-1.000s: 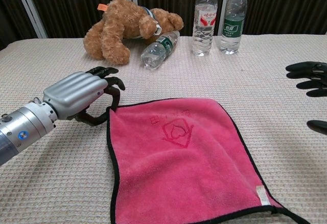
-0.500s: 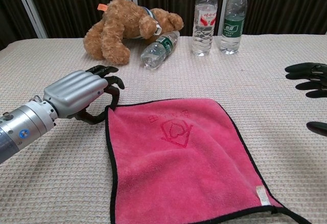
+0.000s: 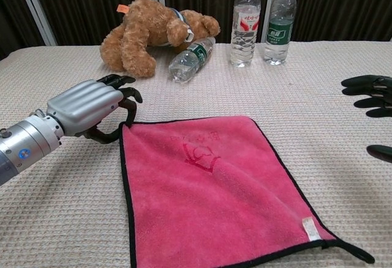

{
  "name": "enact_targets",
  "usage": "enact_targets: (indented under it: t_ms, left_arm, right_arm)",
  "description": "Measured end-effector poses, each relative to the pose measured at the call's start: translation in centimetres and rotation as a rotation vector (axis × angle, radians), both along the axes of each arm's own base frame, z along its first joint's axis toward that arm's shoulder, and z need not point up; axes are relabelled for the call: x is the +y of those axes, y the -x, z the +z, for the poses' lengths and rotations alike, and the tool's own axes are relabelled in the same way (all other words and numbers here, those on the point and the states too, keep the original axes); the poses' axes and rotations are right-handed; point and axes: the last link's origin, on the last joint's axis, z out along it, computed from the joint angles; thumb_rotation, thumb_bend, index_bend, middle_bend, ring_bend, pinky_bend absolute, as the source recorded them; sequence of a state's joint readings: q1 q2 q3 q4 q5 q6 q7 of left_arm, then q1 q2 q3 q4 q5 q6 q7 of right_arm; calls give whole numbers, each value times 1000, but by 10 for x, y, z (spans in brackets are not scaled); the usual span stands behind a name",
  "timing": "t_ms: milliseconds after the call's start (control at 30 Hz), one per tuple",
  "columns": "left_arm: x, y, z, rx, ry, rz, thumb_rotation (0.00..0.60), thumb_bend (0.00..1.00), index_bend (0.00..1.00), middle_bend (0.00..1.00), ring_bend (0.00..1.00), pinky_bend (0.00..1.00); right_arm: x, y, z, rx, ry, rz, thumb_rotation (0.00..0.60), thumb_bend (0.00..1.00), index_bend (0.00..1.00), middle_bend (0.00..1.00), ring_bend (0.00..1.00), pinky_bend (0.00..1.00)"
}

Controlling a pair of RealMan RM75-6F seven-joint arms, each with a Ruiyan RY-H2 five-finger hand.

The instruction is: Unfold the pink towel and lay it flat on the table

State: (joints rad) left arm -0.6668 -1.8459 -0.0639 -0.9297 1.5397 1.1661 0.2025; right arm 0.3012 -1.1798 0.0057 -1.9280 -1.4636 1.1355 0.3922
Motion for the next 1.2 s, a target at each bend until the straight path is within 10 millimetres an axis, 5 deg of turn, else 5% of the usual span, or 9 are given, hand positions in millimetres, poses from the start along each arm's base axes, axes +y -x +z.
enact_targets:
  t_ms: [433, 733, 1200]
  left_arm:
    - [1, 10, 2, 22, 5, 9, 600, 464, 503, 189, 0, 0]
    - [1, 13, 5, 38, 18, 14, 600, 241, 306, 136, 0, 0]
    - [2, 3, 20, 36, 44, 1, 600, 133, 106, 80, 0, 0]
  right_arm:
    - [1, 0, 0, 2, -3, 0, 600, 321, 0, 0, 0, 0]
    - [0, -1, -1, 2, -5, 1, 600, 322, 0, 0, 0, 0]
    - [1, -1, -1, 8, -4, 4, 600, 322, 0, 0, 0, 0]
